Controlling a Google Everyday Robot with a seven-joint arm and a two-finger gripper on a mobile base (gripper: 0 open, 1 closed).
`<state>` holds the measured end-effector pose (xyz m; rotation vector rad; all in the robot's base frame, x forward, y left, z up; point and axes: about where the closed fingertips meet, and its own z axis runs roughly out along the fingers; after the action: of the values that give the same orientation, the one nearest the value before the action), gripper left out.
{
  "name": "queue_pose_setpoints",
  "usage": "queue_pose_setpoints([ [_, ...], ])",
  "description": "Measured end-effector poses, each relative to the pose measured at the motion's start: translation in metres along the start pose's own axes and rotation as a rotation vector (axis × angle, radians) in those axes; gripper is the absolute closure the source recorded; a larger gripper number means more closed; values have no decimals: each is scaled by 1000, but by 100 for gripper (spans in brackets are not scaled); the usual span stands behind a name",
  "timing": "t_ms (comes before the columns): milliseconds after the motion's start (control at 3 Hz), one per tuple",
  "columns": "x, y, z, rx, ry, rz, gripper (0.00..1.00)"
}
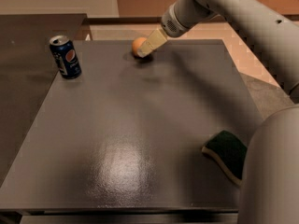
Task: Move orange near sponge
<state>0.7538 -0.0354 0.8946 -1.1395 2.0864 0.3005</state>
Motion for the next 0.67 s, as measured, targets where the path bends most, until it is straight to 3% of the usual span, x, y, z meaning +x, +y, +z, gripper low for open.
queue_pose_setpoints([
  [667,-2,13,39,-5,-49,40,0],
])
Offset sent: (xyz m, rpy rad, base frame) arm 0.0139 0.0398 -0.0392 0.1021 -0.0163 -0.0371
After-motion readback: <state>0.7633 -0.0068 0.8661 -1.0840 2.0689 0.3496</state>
